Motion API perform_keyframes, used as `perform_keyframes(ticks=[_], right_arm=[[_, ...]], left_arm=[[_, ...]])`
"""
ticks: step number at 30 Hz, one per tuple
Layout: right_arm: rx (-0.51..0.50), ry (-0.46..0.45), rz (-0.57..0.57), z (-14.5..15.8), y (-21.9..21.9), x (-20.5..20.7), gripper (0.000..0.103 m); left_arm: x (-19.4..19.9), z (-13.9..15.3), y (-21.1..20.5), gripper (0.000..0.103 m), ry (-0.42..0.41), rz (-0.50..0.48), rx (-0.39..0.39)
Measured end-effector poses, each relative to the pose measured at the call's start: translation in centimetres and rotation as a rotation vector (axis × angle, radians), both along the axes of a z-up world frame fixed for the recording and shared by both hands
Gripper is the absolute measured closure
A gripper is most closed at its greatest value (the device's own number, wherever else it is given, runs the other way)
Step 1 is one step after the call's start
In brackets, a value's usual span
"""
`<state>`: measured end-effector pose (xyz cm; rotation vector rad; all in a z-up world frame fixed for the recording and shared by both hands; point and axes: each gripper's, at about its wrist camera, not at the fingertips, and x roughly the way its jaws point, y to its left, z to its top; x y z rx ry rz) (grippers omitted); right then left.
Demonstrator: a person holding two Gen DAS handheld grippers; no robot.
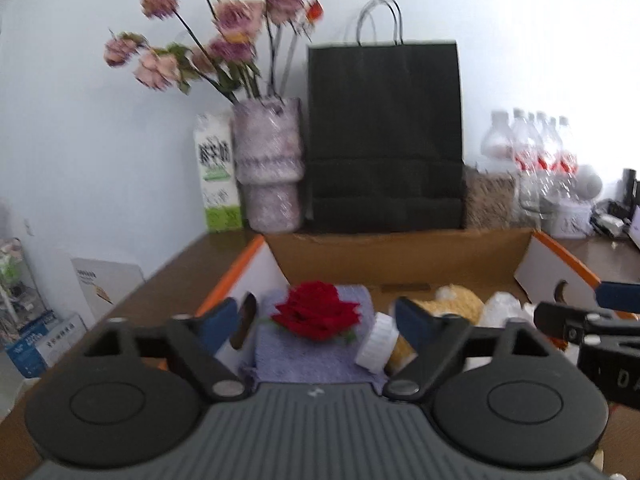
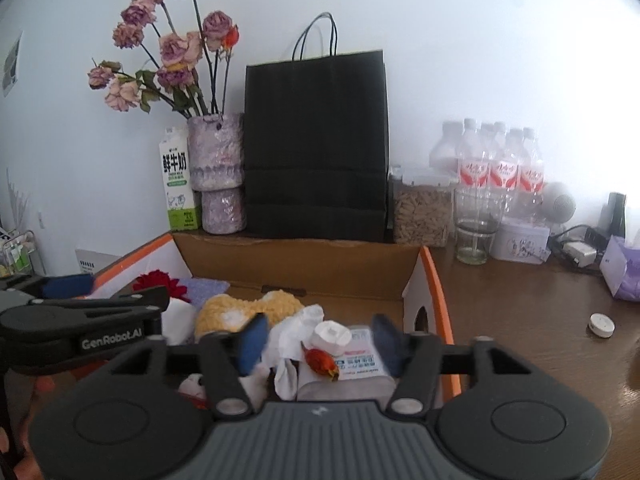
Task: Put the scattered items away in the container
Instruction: 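Carry the bottle cap and orange leaf into the box and open both tools, then lift both tools out of the box back toward the table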
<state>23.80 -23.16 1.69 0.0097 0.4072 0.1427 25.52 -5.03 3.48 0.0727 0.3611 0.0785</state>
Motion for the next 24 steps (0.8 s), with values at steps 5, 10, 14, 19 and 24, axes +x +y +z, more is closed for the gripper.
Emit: perform_keyframes(ticks=[5, 10, 14, 19, 24], right_arm=[[-0.013, -0.058, -0.018, 0.7, 0.1, -0.9, 0.000], [-0.017, -0.069, -0.024, 1.0, 0.1, -1.2, 0.000], [-0.028, -0.061, -0.035, 0.9, 0.2, -1.2, 0.000], [-0.028, -0.053, -0.041, 1.0, 0.1, -1.3, 0.000], [-0.027, -0.067, -0.041, 1.7, 0.1, -2.1, 0.000]], left_arm=[[-1.3, 0.7, 0.2, 0.000, -0.100, 0.028, -0.016], [-1.4, 1.0, 0.6, 0.000, -0.113, 0.037, -0.044], [-1.5, 0.9, 0.8, 0.000, -0.112, 0.040, -0.055], [-1.9, 1.0, 1.1, 0.000, -0.126, 0.042, -0.072], [-2.6, 1.4, 1.3, 0.000, -0.118, 0.045, -0.090]])
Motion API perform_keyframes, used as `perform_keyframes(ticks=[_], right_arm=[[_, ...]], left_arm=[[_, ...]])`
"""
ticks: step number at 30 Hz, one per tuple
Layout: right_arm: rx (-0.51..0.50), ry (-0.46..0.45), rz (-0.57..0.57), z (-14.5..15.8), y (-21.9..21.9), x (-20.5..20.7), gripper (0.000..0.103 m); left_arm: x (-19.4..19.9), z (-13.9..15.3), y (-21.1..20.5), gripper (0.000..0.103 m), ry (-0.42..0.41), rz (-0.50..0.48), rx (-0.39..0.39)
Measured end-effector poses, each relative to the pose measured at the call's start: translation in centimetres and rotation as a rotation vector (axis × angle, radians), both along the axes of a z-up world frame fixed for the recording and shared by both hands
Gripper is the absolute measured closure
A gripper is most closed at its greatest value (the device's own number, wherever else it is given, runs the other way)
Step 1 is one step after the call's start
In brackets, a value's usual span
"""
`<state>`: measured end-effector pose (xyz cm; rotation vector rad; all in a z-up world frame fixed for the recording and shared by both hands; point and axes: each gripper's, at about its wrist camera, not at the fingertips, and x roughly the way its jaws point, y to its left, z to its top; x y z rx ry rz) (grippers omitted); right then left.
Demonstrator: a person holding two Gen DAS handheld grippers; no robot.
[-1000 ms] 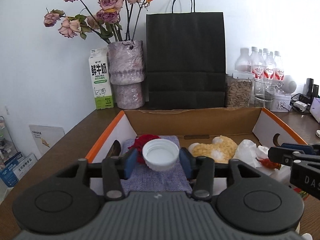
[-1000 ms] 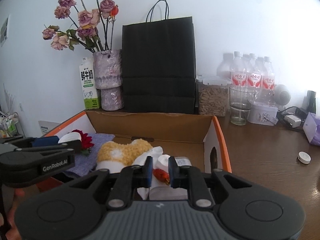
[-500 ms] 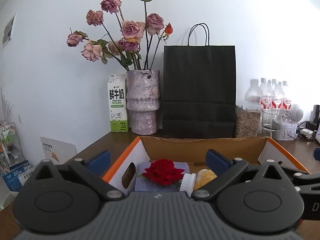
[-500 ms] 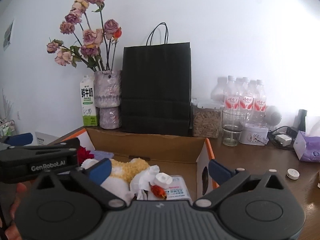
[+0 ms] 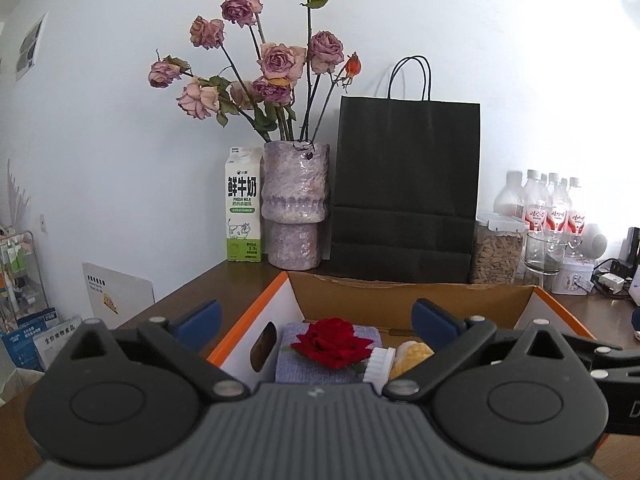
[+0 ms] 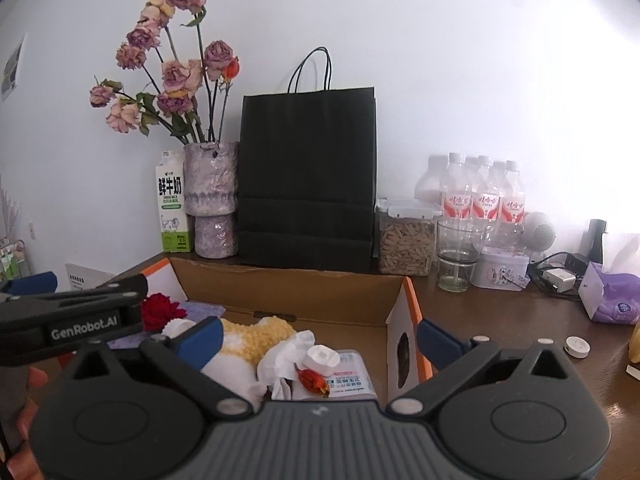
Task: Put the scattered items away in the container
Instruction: 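Lift both tools out of the box back toward the table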
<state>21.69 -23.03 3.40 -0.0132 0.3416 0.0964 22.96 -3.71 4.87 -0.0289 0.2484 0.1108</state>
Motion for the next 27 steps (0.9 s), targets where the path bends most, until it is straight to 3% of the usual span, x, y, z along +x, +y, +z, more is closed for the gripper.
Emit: perform_keyframes(ticks=[17, 27], right_arm=[[-0.024, -0.003, 0.038, 1.8, -0.4, -7.4, 0.000], [-0.058, 0.107, 0.047, -1.2, -1.1, -10.9, 0.000]], left_arm=[[-7.0, 2.5, 2.2, 0.000, 0.004, -0.025, 0.027], [-9.7, 1.2, 3.5, 0.000, 0.113, -0.055, 0.060]])
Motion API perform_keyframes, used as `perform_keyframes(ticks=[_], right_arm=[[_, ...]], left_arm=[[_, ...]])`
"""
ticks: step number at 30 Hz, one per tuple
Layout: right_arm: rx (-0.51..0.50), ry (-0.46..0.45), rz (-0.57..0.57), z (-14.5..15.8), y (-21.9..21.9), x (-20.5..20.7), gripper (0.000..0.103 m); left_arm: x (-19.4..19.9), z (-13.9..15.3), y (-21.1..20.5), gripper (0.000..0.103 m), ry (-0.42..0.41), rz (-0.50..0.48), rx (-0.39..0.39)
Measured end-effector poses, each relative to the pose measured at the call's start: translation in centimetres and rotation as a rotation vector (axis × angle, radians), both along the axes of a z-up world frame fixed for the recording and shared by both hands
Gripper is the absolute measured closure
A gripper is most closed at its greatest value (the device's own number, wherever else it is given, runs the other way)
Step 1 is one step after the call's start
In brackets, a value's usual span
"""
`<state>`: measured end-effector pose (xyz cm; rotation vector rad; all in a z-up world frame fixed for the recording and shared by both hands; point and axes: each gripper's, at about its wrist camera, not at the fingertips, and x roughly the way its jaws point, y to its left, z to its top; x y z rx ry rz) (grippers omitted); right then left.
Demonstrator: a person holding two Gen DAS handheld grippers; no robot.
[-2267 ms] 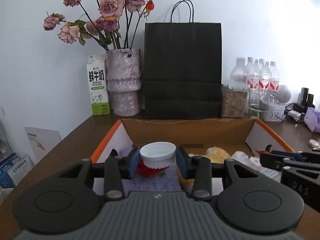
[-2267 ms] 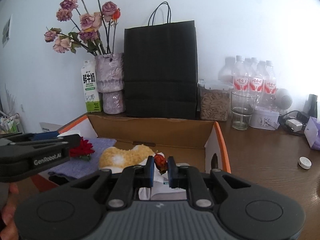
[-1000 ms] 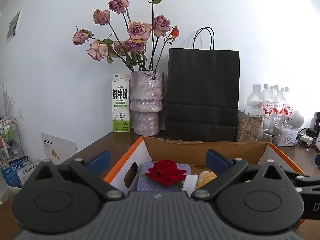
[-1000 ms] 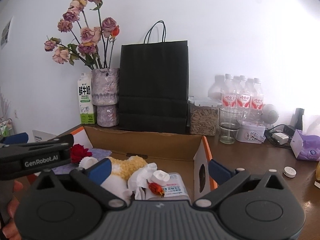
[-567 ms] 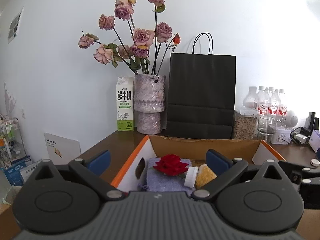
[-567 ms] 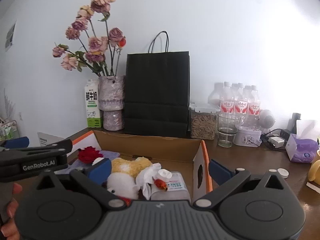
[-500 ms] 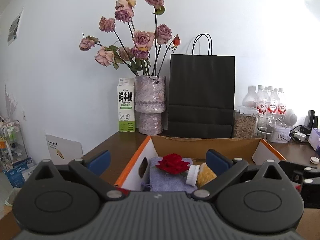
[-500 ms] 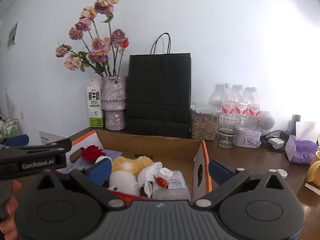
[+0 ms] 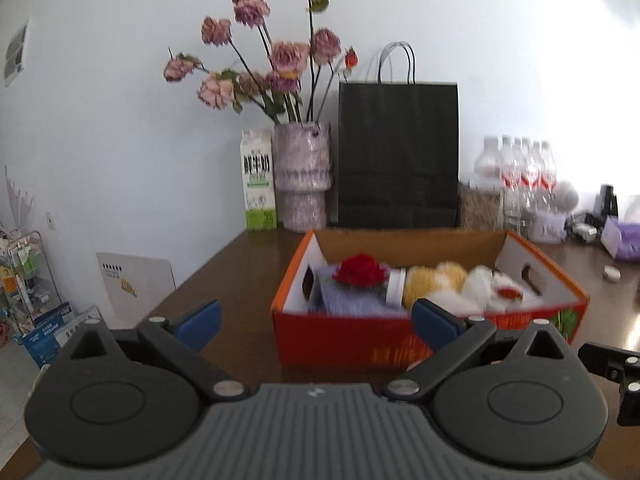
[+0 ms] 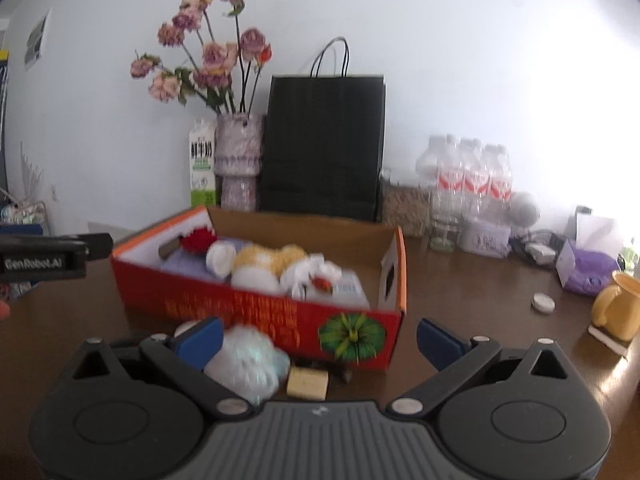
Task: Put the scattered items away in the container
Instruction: 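Lift both tools out of the box back toward the table, then grasp the black braided cable with the left tool while the right tool grasps a white bottle cap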
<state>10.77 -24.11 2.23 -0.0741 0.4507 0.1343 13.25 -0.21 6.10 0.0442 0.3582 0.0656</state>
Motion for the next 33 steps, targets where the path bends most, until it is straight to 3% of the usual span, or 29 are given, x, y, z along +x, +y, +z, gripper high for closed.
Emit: perform_keyframes(ticks=[15, 33], right_arm=[[-0.024, 0.160, 0.004, -4.2, -0.5, -1.2, 0.000], [-0.024, 0.236, -0.047, -6.1, -0.9, 1.4, 0.000]], left_arm=[[-1.6, -4.1, 0.6, 0.000, 0.186, -0.085, 0.024], [1.8, -6.7, -2.1, 0.000, 0.338, -0.187, -0.016]])
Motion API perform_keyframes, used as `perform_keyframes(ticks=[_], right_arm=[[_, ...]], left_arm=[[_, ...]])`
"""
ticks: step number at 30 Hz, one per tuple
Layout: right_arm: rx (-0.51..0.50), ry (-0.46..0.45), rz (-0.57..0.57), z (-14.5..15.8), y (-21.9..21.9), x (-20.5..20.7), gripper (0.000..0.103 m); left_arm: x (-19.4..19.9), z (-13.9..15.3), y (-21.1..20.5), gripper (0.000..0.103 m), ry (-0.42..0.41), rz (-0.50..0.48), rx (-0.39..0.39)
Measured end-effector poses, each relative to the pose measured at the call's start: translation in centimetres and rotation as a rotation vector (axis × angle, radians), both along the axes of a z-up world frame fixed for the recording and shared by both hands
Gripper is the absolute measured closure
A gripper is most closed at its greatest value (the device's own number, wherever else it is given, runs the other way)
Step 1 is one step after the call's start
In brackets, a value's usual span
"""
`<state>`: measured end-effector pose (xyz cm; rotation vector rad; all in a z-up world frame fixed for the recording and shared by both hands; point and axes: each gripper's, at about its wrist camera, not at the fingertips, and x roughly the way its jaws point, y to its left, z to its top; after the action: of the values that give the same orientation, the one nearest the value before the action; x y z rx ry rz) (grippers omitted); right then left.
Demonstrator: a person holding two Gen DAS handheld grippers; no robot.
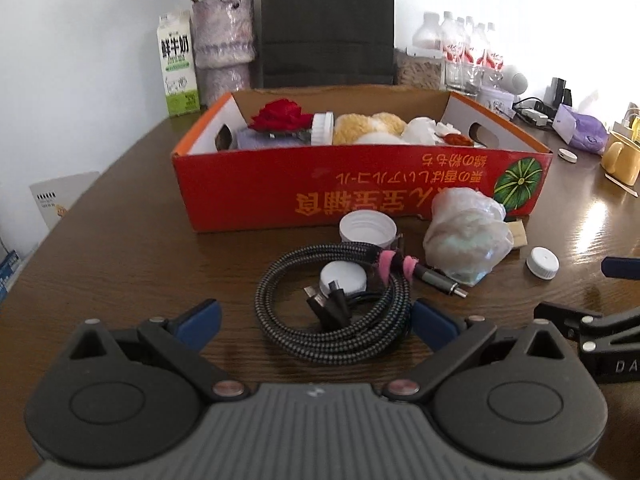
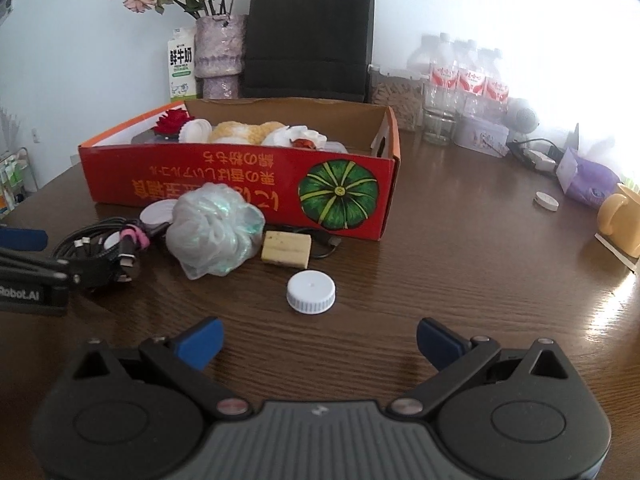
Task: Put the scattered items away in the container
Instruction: 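Grasp the black braided cable with the left tool while the right tool grasps a white bottle cap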
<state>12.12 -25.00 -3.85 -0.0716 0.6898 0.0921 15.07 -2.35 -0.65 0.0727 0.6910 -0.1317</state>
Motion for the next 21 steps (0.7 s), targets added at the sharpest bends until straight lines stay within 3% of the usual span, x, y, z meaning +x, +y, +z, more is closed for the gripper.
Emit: perform_keyframes(ticks=[16, 21], right_arm=[[0.044, 0.012, -0.014, -0.3, -0.4, 0.6, 0.000], [0.043, 0.012, -0.015, -0.3, -0.3, 0.6, 0.000]], left_arm=[[3.0, -0.6, -0.2, 0.000, 0.060, 0.015, -0.051], [2.7, -0.4, -0.5, 0.012, 0.038, -0.001, -0.055]])
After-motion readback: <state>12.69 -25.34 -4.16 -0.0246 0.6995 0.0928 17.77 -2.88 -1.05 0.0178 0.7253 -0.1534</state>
